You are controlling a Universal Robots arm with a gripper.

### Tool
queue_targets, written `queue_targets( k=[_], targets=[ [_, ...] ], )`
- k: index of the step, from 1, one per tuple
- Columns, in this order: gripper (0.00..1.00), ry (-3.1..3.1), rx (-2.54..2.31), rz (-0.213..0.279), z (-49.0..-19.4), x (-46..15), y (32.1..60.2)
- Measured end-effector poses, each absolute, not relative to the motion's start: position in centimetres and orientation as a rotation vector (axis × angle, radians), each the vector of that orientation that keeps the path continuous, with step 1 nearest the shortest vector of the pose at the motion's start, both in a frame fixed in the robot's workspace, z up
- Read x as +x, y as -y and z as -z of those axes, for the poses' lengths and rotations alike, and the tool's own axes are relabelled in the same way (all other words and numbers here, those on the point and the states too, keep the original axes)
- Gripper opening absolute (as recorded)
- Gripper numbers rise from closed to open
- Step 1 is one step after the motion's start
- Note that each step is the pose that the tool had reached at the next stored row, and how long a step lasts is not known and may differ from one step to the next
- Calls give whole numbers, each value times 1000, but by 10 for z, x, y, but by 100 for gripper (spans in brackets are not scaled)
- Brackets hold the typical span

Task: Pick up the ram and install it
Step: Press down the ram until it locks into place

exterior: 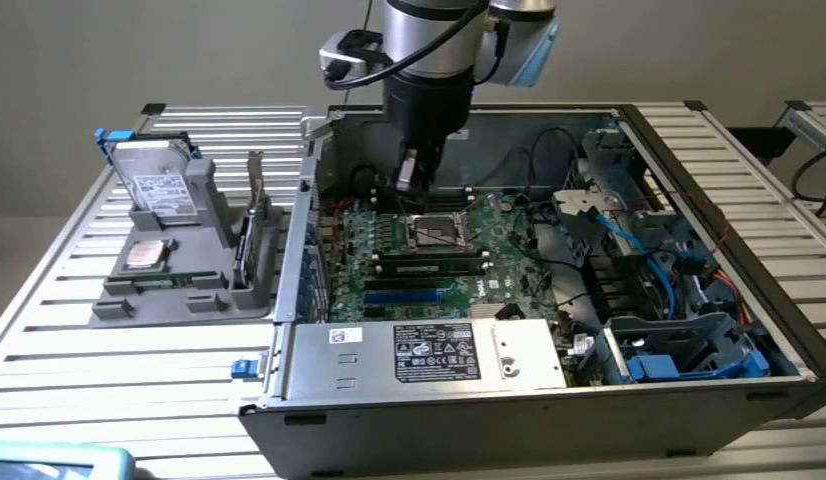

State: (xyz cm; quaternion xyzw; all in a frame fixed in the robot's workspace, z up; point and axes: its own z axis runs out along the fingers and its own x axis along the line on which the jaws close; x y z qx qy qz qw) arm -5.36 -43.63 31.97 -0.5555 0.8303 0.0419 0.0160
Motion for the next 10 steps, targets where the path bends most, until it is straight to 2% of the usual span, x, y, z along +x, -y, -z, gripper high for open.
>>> queue_targets(
  k=[10],
  targets=[
    [11, -2712, -1496, -131, -318, -54, 436]
  ],
)
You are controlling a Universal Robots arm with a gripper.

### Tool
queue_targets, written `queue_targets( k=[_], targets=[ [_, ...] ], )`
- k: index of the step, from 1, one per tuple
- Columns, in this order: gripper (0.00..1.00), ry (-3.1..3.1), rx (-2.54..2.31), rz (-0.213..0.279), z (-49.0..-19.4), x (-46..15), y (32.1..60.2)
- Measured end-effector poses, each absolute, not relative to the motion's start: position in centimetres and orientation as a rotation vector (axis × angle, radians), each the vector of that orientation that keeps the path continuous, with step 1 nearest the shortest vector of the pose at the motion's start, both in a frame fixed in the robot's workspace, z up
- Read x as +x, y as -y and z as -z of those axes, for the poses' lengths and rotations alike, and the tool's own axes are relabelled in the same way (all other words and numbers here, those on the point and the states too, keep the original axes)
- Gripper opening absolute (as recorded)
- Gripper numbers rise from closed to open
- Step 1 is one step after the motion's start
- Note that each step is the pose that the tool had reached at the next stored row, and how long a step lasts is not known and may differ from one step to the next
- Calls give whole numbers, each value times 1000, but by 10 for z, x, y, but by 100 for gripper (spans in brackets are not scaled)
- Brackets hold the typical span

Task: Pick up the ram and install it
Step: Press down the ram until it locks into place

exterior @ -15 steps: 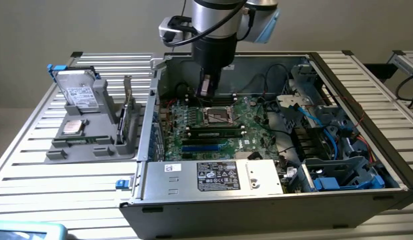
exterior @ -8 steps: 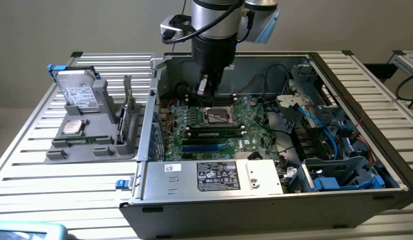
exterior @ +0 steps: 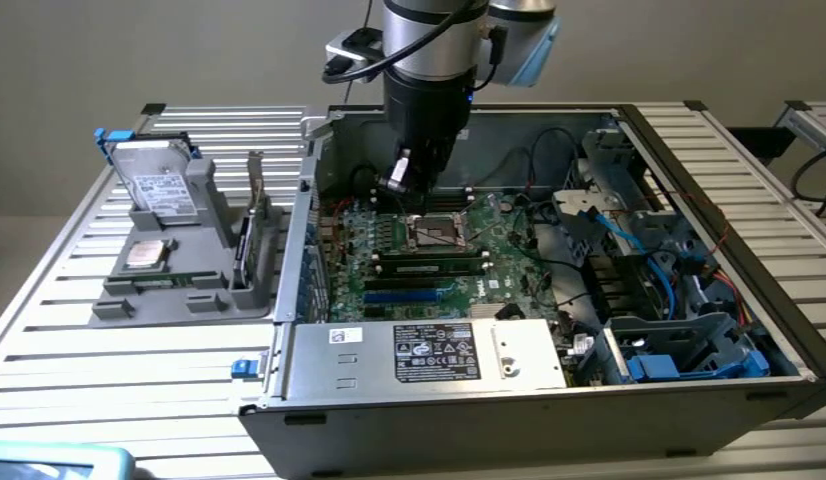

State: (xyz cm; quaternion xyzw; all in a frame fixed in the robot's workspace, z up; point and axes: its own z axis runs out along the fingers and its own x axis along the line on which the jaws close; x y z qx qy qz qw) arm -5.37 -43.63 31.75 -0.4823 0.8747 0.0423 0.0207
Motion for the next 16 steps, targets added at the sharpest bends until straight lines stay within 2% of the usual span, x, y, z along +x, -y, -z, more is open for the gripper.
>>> queue_targets(
  k=[16],
  targets=[
    [11, -2880, -1098, -130, -312, -54, 436]
  ],
)
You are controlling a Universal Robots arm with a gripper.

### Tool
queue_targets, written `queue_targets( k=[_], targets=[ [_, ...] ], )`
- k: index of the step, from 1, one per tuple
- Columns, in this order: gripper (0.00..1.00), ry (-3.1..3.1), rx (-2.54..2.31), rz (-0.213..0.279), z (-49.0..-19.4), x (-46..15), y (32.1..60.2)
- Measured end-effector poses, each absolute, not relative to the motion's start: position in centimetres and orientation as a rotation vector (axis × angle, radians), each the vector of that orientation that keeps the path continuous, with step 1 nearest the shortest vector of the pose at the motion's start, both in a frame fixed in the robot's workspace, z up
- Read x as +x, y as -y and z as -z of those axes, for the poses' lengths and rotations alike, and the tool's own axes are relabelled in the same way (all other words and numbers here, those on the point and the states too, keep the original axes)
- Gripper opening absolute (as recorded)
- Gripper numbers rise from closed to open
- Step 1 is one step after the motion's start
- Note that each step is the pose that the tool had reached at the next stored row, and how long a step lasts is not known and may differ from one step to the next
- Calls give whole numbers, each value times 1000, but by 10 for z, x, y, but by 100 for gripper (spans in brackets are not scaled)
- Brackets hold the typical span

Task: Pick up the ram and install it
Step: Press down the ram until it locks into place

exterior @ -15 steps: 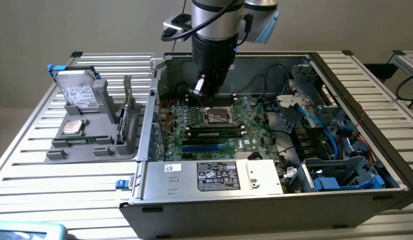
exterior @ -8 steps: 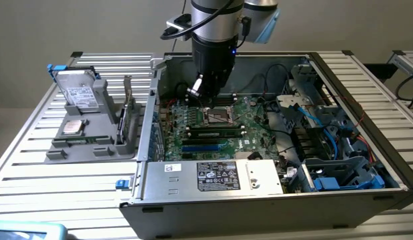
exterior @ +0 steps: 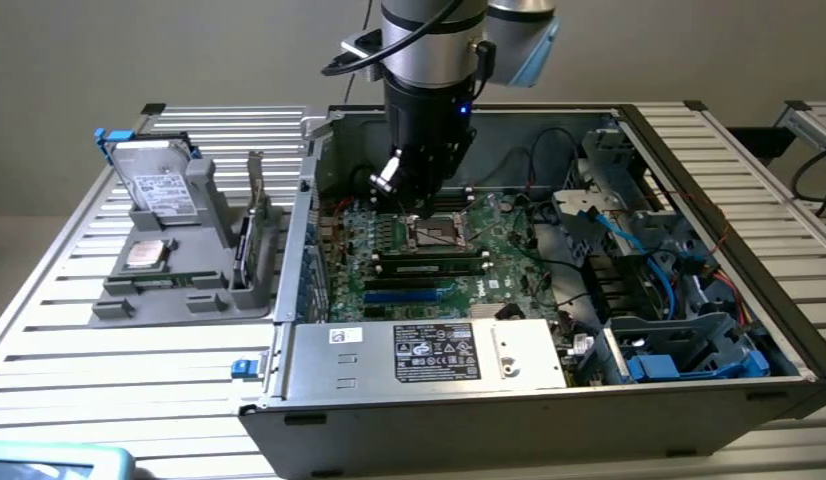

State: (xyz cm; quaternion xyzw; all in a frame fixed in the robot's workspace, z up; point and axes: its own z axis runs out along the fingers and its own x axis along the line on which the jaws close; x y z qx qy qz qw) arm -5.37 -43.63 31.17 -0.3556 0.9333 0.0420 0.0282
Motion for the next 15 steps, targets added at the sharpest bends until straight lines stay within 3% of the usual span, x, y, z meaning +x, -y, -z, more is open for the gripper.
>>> queue_targets(
  k=[15],
  targets=[
    [11, -2990, -692, -125, -302, -54, 436]
  ],
)
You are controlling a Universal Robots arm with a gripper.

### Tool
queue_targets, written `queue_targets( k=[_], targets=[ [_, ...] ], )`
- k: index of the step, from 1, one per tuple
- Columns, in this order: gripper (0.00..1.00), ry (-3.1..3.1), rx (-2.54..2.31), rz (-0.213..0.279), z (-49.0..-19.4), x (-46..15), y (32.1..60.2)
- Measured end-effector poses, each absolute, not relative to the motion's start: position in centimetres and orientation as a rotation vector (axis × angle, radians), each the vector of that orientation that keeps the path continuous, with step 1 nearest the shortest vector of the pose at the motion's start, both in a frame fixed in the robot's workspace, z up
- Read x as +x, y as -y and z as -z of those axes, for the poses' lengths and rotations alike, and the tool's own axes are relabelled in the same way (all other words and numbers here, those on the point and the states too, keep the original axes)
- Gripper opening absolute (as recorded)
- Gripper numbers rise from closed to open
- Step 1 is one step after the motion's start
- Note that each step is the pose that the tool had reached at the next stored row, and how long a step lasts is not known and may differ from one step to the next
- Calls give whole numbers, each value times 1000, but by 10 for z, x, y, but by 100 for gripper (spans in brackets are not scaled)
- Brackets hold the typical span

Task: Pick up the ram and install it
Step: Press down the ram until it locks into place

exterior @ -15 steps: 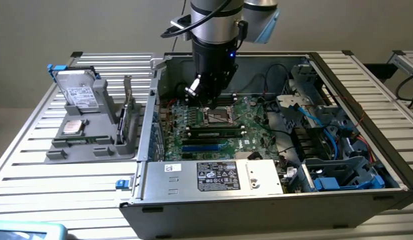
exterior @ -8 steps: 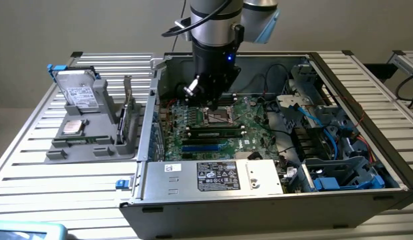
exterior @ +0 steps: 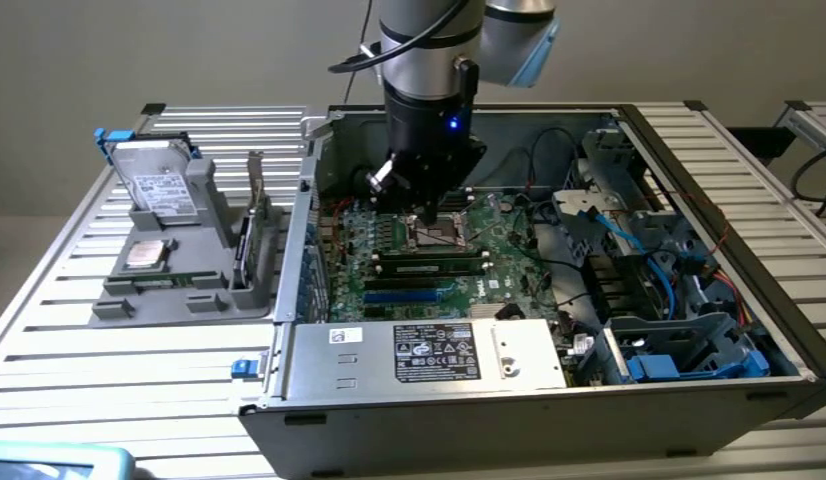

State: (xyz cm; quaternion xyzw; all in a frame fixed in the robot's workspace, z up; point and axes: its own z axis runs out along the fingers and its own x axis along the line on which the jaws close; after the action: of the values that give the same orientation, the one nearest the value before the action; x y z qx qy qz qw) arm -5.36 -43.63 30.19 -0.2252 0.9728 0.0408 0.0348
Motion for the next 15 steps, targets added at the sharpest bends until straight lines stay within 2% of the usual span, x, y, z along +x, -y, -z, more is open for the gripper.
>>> queue_targets(
  k=[15],
  targets=[
    [11, -3040, -322, -134, -297, -54, 436]
  ],
)
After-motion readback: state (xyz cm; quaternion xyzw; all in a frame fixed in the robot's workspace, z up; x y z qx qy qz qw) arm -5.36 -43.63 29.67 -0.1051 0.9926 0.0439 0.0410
